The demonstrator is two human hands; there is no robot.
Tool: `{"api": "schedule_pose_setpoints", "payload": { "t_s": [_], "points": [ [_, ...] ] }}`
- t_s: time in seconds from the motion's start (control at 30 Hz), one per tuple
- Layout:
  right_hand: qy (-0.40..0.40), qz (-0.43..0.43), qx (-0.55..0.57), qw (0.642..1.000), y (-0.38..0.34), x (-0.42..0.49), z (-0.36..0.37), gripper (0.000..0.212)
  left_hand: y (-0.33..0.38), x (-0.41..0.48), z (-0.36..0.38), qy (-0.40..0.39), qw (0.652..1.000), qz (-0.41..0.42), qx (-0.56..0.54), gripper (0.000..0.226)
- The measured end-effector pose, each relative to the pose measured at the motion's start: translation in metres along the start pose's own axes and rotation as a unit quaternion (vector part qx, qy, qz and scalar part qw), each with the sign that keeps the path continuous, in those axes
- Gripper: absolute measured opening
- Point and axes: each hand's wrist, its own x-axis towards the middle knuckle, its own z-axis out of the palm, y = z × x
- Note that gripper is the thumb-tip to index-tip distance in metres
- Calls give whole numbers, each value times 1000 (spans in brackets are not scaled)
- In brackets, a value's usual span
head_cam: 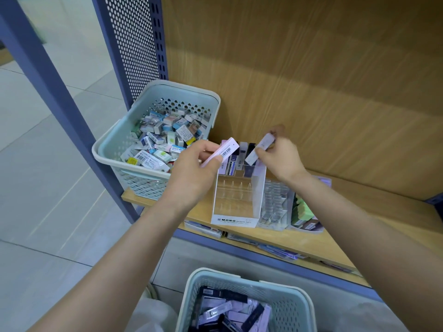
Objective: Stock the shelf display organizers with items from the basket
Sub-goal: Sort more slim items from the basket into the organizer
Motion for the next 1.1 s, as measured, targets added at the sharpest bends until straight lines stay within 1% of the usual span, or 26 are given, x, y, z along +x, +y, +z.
{"api": "schedule_pose_setpoints", "payload": {
  "t_s": [0.1, 0.2, 0.27, 0.33, 0.47, 0.6, 0.7, 0.8, 0.9, 1.0, 1.1],
  "points": [
    [-9, -12, -37, 999, 4, 15, 12, 23, -4, 3, -2, 3, 1000, -10, 6, 13],
    [-57, -31, -112, 992, 9, 25, 22, 11, -8, 4, -4, 4, 1000, -22, 9, 13],
    [-91, -54, -174, 979, 12, 28, 27, 15, -9, 5, -6, 6, 1000, -30, 5, 14],
    [-90, -70, -197, 974, 13, 29, 28, 17, -10, 7, -8, 12, 999, -40, -1, 17],
    [-58, -58, -175, 981, 10, 32, 27, 12, -12, 7, -10, 11, 999, -37, 5, 27],
    [-70, -57, -154, 984, 10, 35, 27, 11, -13, 8, -10, 13, 999, -38, 9, 21],
    [-73, -82, -183, 977, 12, 36, 27, 12, -14, 8, -9, 17, 999, -38, 12, 16],
    [-58, -115, -197, 972, 14, 35, 29, 14, -14, 8, -10, 14, 999, -32, 24, 16],
    [-49, -108, -161, 980, 14, 32, 30, 13, -15, 9, -10, 13, 999, -23, 34, 16],
    [-64, -101, -142, 983, 16, 30, 30, 13, -15, 9, -10, 14, 999, -20, 39, 16],
    [-60, -126, -165, 976, 17, 30, 31, 8, -15, 9, -10, 12, 999, -21, 37, 16]
  ]
}}
